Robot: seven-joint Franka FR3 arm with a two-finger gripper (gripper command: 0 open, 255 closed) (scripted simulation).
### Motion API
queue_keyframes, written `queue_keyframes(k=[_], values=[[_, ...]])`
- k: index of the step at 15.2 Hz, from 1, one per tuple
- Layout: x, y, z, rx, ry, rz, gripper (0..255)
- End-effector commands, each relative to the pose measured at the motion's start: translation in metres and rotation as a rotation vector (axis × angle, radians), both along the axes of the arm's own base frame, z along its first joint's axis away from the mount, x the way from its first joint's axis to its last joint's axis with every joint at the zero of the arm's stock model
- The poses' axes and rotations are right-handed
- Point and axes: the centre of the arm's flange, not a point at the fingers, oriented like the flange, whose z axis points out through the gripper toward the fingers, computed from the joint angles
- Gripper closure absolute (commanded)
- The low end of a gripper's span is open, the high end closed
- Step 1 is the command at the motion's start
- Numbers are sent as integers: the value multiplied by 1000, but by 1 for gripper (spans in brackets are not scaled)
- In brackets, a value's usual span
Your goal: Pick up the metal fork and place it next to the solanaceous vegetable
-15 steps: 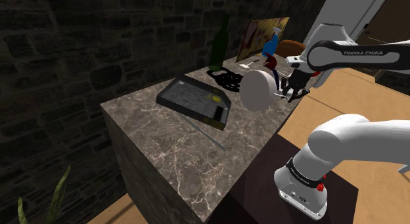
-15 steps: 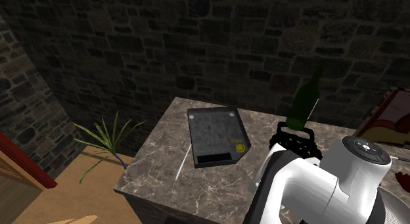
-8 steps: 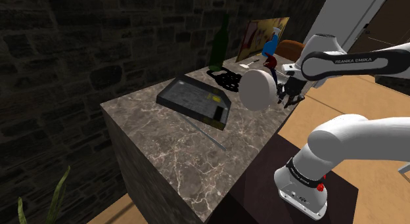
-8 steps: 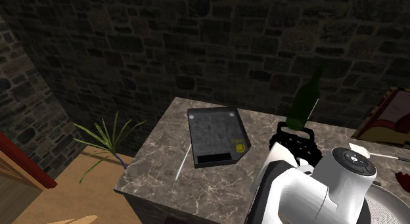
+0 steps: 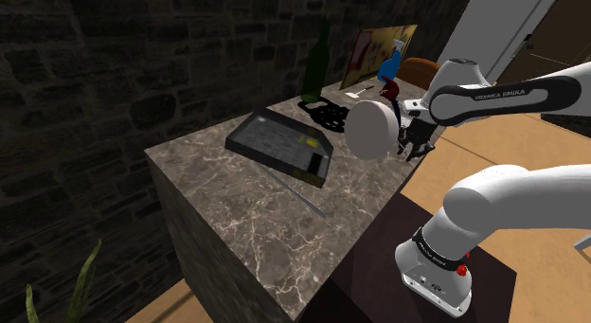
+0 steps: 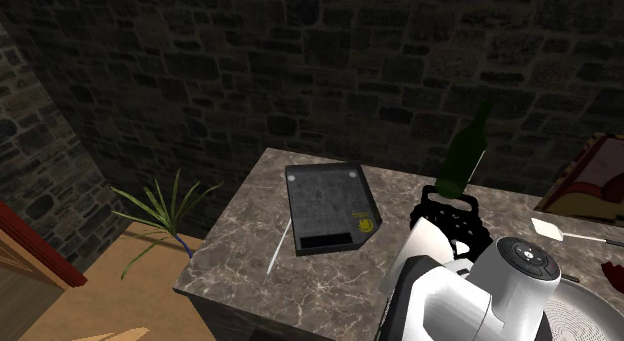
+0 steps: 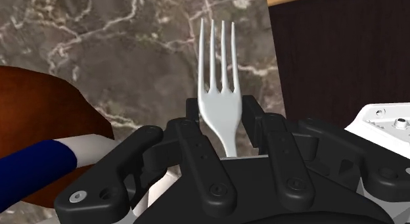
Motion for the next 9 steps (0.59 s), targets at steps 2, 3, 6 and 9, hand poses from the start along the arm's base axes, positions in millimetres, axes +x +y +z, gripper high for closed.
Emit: queue_keyframes(k=[2,3,6,9], values=[[-1,1,-2,3,4,0,255],[-1,1,-2,3,4,0,255],[0,1,-3,3,4,1,0],[0,1,-3,3,4,0,0]])
